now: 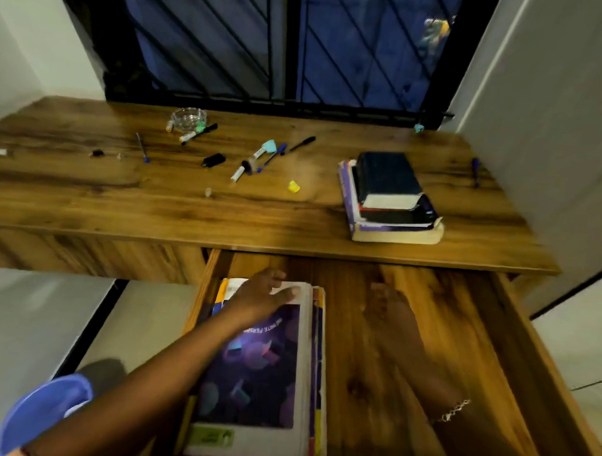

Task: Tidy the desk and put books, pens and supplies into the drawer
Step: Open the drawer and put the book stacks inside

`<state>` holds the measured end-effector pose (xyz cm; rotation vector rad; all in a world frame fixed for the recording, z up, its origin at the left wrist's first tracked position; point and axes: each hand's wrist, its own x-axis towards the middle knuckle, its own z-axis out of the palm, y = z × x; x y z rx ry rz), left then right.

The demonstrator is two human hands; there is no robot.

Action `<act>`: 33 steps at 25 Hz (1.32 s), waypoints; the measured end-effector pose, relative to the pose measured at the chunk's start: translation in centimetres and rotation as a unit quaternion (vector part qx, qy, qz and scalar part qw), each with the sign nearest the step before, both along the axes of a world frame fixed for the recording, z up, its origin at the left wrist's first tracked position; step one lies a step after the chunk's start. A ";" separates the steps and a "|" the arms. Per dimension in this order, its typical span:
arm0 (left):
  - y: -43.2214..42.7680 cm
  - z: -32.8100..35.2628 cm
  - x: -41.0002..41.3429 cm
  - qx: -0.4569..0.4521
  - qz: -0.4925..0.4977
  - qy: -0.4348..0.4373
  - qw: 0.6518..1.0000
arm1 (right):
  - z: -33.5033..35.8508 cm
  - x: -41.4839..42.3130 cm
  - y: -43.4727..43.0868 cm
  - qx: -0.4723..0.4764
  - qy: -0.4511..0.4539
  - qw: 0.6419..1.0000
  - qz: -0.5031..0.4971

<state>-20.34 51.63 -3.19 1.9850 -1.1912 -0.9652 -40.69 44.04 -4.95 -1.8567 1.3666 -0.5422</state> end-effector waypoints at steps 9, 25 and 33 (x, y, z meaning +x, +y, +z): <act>-14.3 3.6 -2.5 0.011 0.108 0.245 0.963 | 5.7 -4.5 -16.5 0.052 -0.156 0.973 -0.165; -25.8 3.2 -6.3 0.006 0.210 0.411 0.887 | 4.6 -1.6 -27.3 0.260 -0.263 0.927 -0.068; -24.2 3.4 -7.8 -0.074 0.228 0.424 0.873 | 7.8 -2.7 -25.3 0.283 -0.245 0.927 -0.034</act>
